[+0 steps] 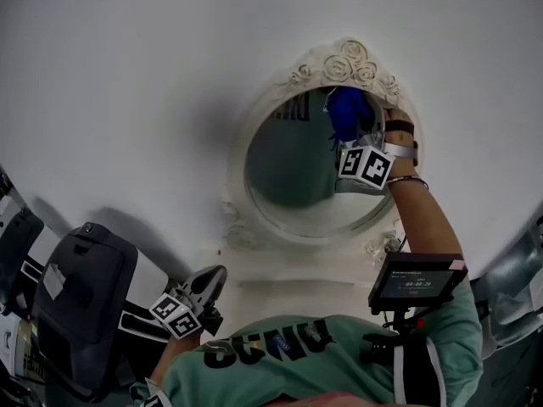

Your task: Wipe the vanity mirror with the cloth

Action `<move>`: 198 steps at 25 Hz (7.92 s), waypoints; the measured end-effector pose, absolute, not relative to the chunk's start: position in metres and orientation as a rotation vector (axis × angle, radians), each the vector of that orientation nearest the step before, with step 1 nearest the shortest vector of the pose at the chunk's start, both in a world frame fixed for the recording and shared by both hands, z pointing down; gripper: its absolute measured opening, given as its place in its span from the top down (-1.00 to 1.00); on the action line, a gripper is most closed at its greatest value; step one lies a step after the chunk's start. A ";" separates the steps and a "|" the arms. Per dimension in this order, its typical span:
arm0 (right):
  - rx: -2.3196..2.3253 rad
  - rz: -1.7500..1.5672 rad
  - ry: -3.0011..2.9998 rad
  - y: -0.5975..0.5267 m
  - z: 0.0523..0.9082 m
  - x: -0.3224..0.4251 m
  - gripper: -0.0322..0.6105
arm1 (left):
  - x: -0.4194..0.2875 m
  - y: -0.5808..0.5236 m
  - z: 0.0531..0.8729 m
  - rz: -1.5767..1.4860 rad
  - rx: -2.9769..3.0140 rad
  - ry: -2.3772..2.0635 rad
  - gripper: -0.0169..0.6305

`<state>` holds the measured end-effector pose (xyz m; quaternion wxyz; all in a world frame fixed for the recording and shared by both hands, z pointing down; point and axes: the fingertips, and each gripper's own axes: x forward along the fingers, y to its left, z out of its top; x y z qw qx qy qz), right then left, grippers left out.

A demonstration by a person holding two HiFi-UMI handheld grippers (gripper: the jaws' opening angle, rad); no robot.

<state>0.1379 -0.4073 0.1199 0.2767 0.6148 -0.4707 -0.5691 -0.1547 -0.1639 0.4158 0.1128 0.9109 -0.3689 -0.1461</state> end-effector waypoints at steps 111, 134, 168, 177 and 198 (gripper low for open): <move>1.341 -1.108 -1.587 -0.396 0.374 0.167 0.75 | -0.114 -0.173 0.435 -0.341 2.682 -0.965 0.92; 1.678 -1.313 -1.200 -0.399 0.160 0.204 0.75 | -0.137 -0.160 0.411 -0.425 2.712 -1.001 0.92; 1.149 -0.673 -1.462 -0.398 0.568 0.225 0.75 | -0.106 -0.158 0.469 -0.238 2.590 -0.931 0.92; 1.545 -1.140 -1.395 -0.377 0.283 0.213 0.75 | -0.114 -0.156 0.421 -0.373 2.712 -0.935 0.92; 1.715 -1.254 -1.212 -0.403 0.181 0.230 0.75 | -0.128 -0.161 0.413 -0.423 2.704 -0.986 0.92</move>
